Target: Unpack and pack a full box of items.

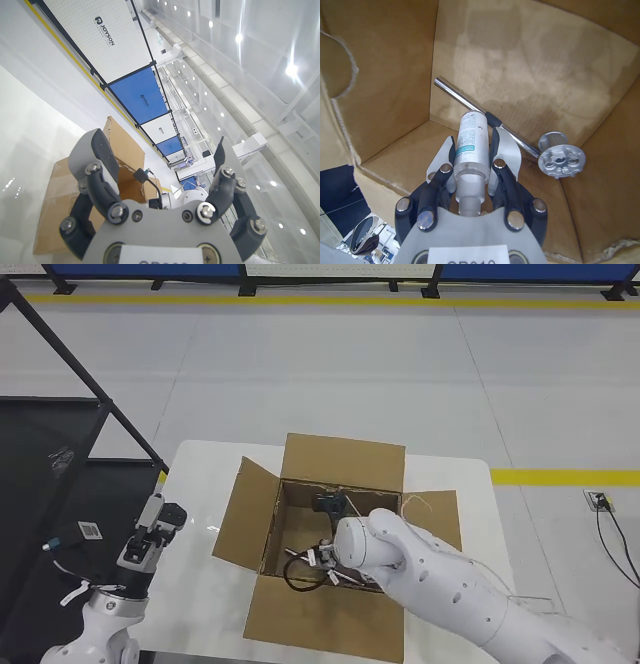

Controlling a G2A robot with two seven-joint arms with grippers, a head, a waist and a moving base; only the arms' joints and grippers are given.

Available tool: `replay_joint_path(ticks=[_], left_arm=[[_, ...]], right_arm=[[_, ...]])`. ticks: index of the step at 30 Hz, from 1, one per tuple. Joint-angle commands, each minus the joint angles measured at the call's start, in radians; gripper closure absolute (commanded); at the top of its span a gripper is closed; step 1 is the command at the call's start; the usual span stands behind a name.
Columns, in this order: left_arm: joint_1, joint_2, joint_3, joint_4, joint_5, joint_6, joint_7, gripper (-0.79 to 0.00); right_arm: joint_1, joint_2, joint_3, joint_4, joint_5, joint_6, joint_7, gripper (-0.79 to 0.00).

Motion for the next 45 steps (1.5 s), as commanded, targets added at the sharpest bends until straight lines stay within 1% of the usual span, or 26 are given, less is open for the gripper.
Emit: replay_joint_path(ticks=[1, 4, 8, 13, 17, 20, 23, 27, 30, 33, 37, 41, 45], left_arm=[[-0.001, 0.001, 0.008, -0.002, 0.010, 0.002, 0.002, -0.785], [-0.004, 0.001, 0.022, -0.004, 0.021, 0.003, 0.006, -0.785], [-0.009, 0.002, 0.041, -0.006, 0.036, 0.007, 0.015, -0.785], [-0.017, 0.002, 0.072, -0.004, 0.062, 0.014, 0.028, -0.785], [-0.025, 0.002, 0.101, -0.003, 0.084, 0.022, 0.042, -0.785], [-0.029, 0.001, 0.124, -0.002, 0.101, 0.025, 0.053, -0.785], [-0.034, 0.000, 0.148, 0.001, 0.121, 0.029, 0.063, -0.785], [-0.037, -0.001, 0.180, 0.002, 0.147, 0.031, 0.079, -0.785], [-0.037, -0.002, 0.199, 0.003, 0.164, 0.033, 0.096, -0.785], [-0.037, -0.002, 0.211, 0.002, 0.174, 0.034, 0.106, -0.785], [-0.036, -0.002, 0.217, 0.001, 0.183, 0.037, 0.117, -0.785], [-0.034, -0.002, 0.217, -0.004, 0.188, 0.040, 0.129, -0.785], [-0.032, -0.001, 0.215, -0.009, 0.189, 0.044, 0.136, -0.785]], right_arm=[[-0.021, 0.039, 0.041, -0.068, -0.020, 0.004, -0.004, 0.000], [-0.074, 0.106, 0.123, -0.178, -0.052, 0.000, 0.001, 0.000], [-0.179, 0.198, 0.256, -0.321, -0.097, -0.009, 0.009, 0.000], [-0.343, 0.302, 0.445, -0.487, -0.143, -0.025, 0.026, 0.000], [-0.487, 0.370, 0.620, -0.591, -0.144, -0.032, 0.032, 0.000], [-0.590, 0.411, 0.751, -0.655, -0.134, -0.043, 0.043, 0.000], [-0.691, 0.443, 0.884, -0.715, -0.116, -0.045, 0.046, 0.000], [-0.810, 0.473, 1.033, -0.768, -0.089, -0.048, 0.048, 0.000], [-0.875, 0.489, 1.113, -0.771, -0.061, -0.055, 0.055, 0.000], [-0.904, 0.505, 1.157, -0.736, -0.035, -0.069, 0.070, 0.000], [-0.893, 0.523, 1.158, -0.655, 0.004, -0.090, 0.090, 0.000], [-0.837, 0.542, 1.105, -0.544, 0.032, -0.114, 0.114, 0.000], [-0.746, 0.555, 1.011, -0.415, 0.053, -0.121, 0.121, 0.000]])
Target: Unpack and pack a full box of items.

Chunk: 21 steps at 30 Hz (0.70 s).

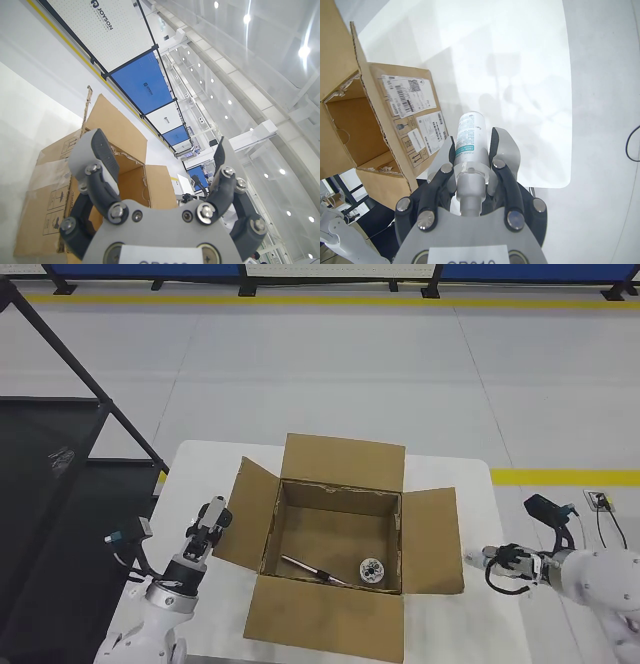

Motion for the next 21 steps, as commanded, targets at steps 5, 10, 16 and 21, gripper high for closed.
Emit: replay_joint_path(ticks=[5, 10, 16, 21], left_arm=[[0.001, 0.001, -0.002, -0.004, 0.005, 0.004, 0.003, -0.785], [0.002, 0.002, -0.002, -0.007, 0.007, 0.006, 0.005, -0.785], [0.003, 0.003, -0.004, -0.009, 0.012, 0.008, 0.003, -0.785], [0.005, 0.004, 0.003, -0.012, 0.018, 0.007, 0.005, -0.785]], right_arm=[[0.169, 0.012, -0.171, 0.227, 0.042, -0.006, 0.006, 0.000], [0.312, 0.017, -0.324, 0.423, 0.088, -0.015, 0.015, 0.000], [0.449, 0.015, -0.484, 0.602, 0.163, -0.013, 0.013, 0.000], [0.530, 0.012, -0.583, 0.682, 0.214, -0.014, 0.014, 0.000]])
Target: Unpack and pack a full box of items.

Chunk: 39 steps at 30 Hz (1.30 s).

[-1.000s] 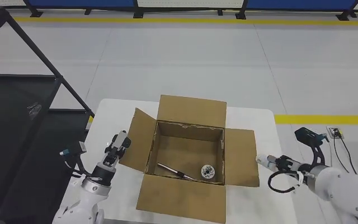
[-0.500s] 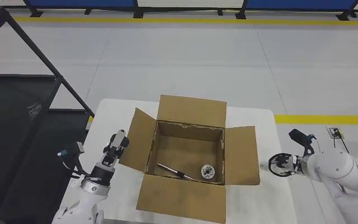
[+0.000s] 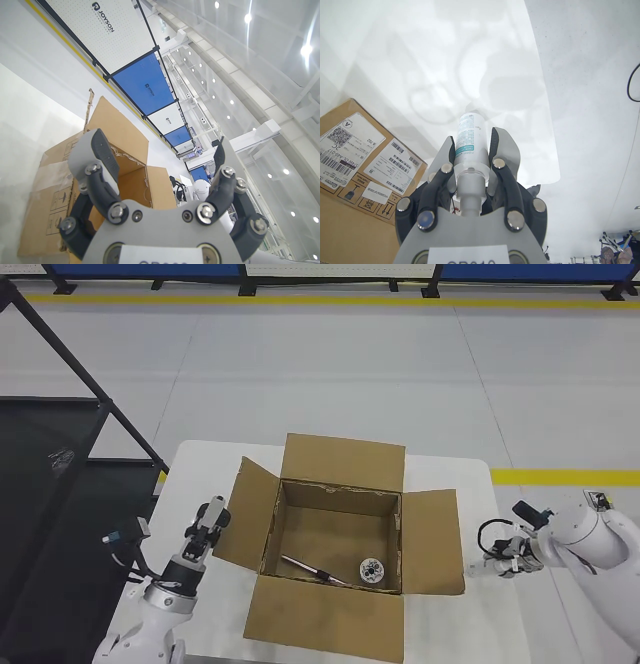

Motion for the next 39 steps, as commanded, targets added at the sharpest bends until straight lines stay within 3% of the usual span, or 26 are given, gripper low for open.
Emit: replay_joint_path(ticks=[1, 3, 5, 6, 8, 13, 20, 22, 23, 25, 28, 32, 35, 39], left_arm=[[0.001, 0.000, 0.003, 0.000, 0.003, 0.000, 0.001, -0.785], [0.001, 0.000, 0.007, 0.000, 0.007, -0.003, 0.002, -0.785], [0.003, 0.000, 0.010, 0.000, 0.010, -0.005, 0.003, -0.785], [0.004, 0.000, 0.011, 0.000, 0.011, -0.005, 0.005, -0.785], [0.005, 0.001, 0.013, -0.001, 0.013, -0.006, 0.006, -0.785], [0.010, 0.001, 0.013, -0.003, 0.015, -0.010, 0.009, -0.785], [0.017, 0.002, 0.005, -0.010, 0.010, -0.015, 0.018, -0.785], [0.018, 0.002, -0.001, -0.014, 0.007, -0.016, 0.023, -0.785], [0.018, 0.003, -0.004, -0.016, 0.006, -0.017, 0.026, -0.785], [0.018, 0.003, -0.011, -0.019, 0.002, -0.018, 0.025, -0.785], [0.019, 0.004, -0.025, -0.020, -0.008, -0.019, 0.028, -0.785], [0.022, 0.005, -0.042, -0.021, -0.021, -0.023, 0.037, -0.785], [0.027, 0.005, -0.054, -0.022, -0.033, -0.028, 0.041, -0.785], [0.037, 0.006, -0.072, -0.024, -0.050, -0.039, 0.046, -0.785]], right_arm=[[0.024, 0.000, -0.032, 0.021, 0.015, 0.009, -0.009, 0.000], [0.046, 0.001, -0.061, 0.032, 0.031, 0.012, -0.012, 0.000], [0.063, 0.003, -0.085, 0.039, 0.045, 0.018, -0.018, -0.139], [0.071, 0.004, -0.096, 0.041, 0.052, 0.020, -0.020, -0.139], [0.084, 0.008, -0.118, 0.040, 0.065, 0.026, -0.026, -0.317], [0.110, 0.018, -0.165, 0.032, 0.101, 0.042, -0.042, -0.379], [0.136, 0.036, -0.210, 0.019, 0.146, 0.055, -0.055, -0.394], [0.137, 0.045, -0.206, 0.003, 0.159, 0.070, -0.070, -0.508], [0.136, 0.051, -0.195, -0.014, 0.165, 0.085, -0.085, -0.610], [0.121, 0.069, -0.156, -0.090, 0.161, 0.132, -0.132, -0.785], [0.053, 0.105, -0.072, -0.296, 0.124, 0.234, -0.249, -0.785], [-0.100, 0.153, 0.047, -0.679, 0.051, 0.380, -0.428, -0.785], [-0.192, 0.178, 0.088, -0.902, -0.024, 0.380, -0.479, -0.785], [-0.197, 0.195, 0.068, -1.018, -0.133, 0.291, -0.402, -0.785]])
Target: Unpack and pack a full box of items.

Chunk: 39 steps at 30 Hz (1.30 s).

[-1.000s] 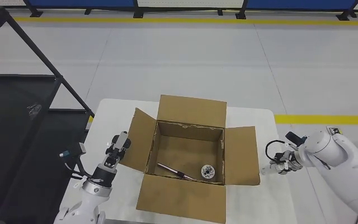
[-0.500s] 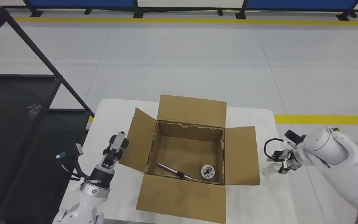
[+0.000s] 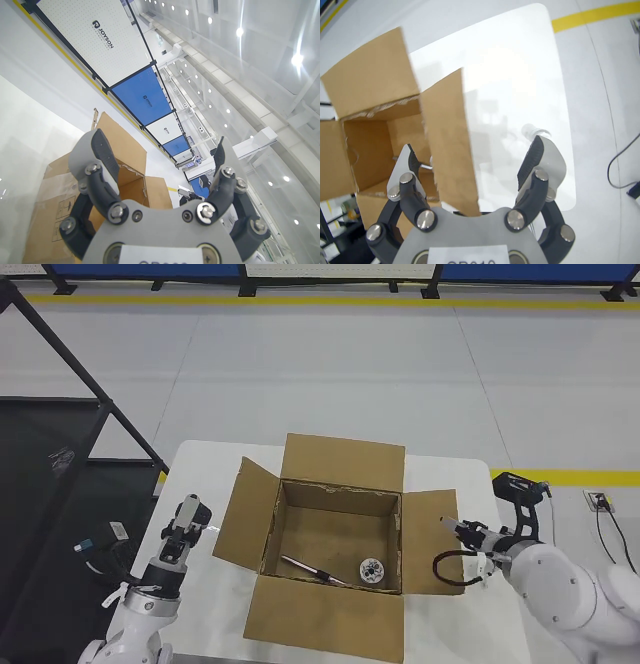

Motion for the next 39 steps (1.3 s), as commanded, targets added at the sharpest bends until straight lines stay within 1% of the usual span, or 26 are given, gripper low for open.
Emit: replay_joint_path(ticks=[1, 5, 7, 9, 11, 12, 16, 21, 25, 27, 37, 39], left_arm=[[0.006, 0.000, -0.010, 0.000, -0.010, -0.006, 0.004, -0.785], [0.024, 0.001, -0.033, -0.002, -0.033, -0.024, 0.008, -0.785], [0.033, 0.001, -0.045, -0.001, -0.046, -0.033, 0.010, -0.785], [0.041, 0.002, -0.055, -0.001, -0.058, -0.041, 0.011, -0.785], [0.049, 0.002, -0.064, -0.002, -0.068, -0.047, 0.011, -0.785], [0.052, 0.002, -0.068, -0.002, -0.072, -0.050, 0.011, -0.785], [0.065, 0.003, -0.083, 0.000, -0.082, -0.061, 0.009, -0.785], [0.077, 0.003, -0.096, 0.000, -0.094, -0.068, 0.005, -0.785], [0.085, 0.003, -0.102, 0.000, -0.103, -0.074, 0.004, -0.785], [0.090, 0.003, -0.106, 0.001, -0.107, -0.078, 0.005, -0.785], [0.095, 0.003, -0.112, 0.003, -0.112, -0.078, 0.006, -0.785], [0.095, 0.003, -0.112, 0.003, -0.112, -0.078, 0.006, -0.785]], right_arm=[[0.025, 0.002, -0.016, -0.023, -0.050, -0.064, 0.048, -0.785], [0.099, -0.015, -0.072, -0.028, -0.112, -0.151, 0.117, -0.785], [0.151, -0.030, -0.117, -0.014, -0.136, -0.225, 0.170, -0.785], [0.212, -0.053, -0.167, 0.016, -0.127, -0.305, 0.219, -0.785], [0.281, -0.084, -0.228, 0.060, -0.116, -0.402, 0.254, -0.785], [0.317, -0.101, -0.261, 0.092, -0.118, -0.430, 0.270, -0.785], [0.454, -0.192, -0.426, 0.208, -0.152, -0.520, 0.307, -0.785], [0.603, -0.333, -0.621, 0.373, -0.211, -0.572, 0.340, -0.785], [0.687, -0.450, -0.728, 0.517, -0.209, -0.603, 0.373, -0.785], [0.712, -0.504, -0.763, 0.597, -0.198, -0.600, 0.387, -0.785], [0.712, -0.504, -0.763, 0.597, -0.198, -0.600, 0.387, -0.785], [0.693, -0.504, -0.765, 0.611, -0.205, -0.630, 0.372, -0.785]])
